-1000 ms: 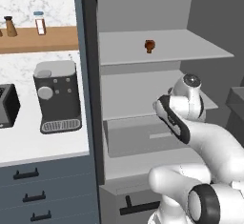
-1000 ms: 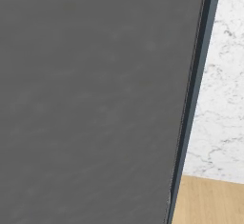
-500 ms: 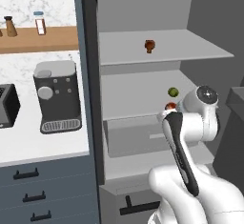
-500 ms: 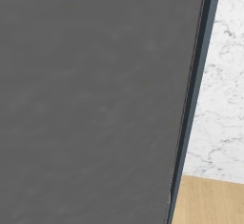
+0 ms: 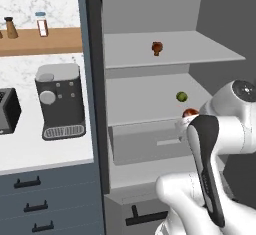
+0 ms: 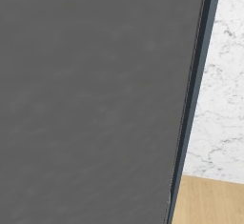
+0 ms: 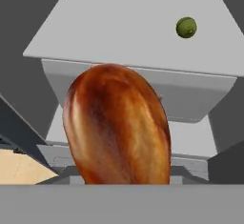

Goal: Place one lime and one chicken drumstick in each tupperware on the nearby counter, to pack two identical lunches.

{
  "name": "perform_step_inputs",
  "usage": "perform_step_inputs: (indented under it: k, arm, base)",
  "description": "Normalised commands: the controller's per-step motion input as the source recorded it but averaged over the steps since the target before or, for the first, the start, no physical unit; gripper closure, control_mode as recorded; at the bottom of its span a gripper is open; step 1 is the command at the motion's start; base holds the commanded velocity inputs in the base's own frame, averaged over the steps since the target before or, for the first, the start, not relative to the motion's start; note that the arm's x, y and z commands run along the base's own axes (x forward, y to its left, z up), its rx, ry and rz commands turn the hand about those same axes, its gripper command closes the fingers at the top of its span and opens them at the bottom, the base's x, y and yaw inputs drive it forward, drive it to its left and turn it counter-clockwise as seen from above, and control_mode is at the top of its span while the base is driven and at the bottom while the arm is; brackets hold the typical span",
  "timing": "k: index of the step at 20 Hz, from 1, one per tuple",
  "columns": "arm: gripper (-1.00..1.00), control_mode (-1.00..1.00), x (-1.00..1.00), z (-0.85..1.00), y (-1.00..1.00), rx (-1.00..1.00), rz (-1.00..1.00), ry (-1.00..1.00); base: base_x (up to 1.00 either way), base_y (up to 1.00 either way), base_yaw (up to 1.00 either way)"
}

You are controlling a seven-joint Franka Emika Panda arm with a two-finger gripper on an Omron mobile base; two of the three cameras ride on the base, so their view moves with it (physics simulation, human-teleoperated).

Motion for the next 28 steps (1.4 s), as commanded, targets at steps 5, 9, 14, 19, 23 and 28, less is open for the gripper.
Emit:
perform_step_inputs:
  k: [5,9,14,19,23,28]
  arm:
    - [1.00,1.00,0.00,0.00,0.00,0.00,0.00,0.00]
    - [1.00,1.00,0.00,0.00,0.00,0.00,0.00,0.00]
    - [1.00,1.00,0.00,0.00,0.00,0.00,0.00,0.00]
    - [1.00,1.00,0.00,0.00,0.00,0.00,0.00,0.00]
    - [1.00,1.00,0.00,0.00,0.00,0.00,0.00,0.00]
    - [1.00,1.00,0.00,0.00,0.00,0.00,0.00,0.00]
  base:
    - [-1.00,0.46,0.04]
    - [-1.00,0.71,0.00]
    - [-0.36,1.00,0.11]
    - [0.26,1.00,0.06]
    - [0.77,1.00,0.00]
    - [0.99,1.00,-0.01]
